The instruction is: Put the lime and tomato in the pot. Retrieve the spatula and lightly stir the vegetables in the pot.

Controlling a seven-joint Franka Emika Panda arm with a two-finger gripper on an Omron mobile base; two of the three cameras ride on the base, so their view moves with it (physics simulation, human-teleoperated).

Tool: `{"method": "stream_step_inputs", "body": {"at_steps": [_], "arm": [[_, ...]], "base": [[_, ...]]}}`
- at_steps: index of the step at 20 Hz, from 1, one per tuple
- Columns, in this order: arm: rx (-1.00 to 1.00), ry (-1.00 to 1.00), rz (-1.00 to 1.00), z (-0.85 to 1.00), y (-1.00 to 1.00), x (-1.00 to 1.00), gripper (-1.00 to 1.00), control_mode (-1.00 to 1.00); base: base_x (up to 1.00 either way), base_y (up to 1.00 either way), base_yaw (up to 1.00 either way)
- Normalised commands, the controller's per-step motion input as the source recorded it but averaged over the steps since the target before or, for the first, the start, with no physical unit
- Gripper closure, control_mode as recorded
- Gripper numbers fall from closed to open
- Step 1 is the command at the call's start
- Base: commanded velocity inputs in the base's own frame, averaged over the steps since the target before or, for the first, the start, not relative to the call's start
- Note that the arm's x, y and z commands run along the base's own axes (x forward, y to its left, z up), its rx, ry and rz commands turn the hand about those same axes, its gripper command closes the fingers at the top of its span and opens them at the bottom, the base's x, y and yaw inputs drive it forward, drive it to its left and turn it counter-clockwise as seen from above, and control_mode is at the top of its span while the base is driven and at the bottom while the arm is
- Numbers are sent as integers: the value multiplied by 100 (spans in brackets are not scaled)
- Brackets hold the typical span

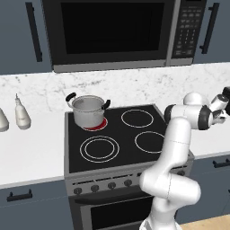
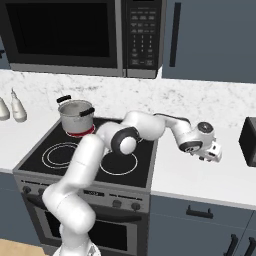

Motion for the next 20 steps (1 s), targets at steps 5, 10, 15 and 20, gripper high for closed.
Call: {"method": "stream_step_inputs", "body": {"at_steps": [5, 10, 15, 20], "arm": [[0, 0, 0, -14, -24, 16, -100, -100], [0, 2, 0, -16, -3, 10, -100, -100], [0, 5, 0, -35, 6, -14, 100, -100], [0, 2, 0, -34, 32, -35, 100, -100]], "base": [[0, 0, 0], [0, 0, 0], [0, 0, 0], [0, 0, 0]]}}
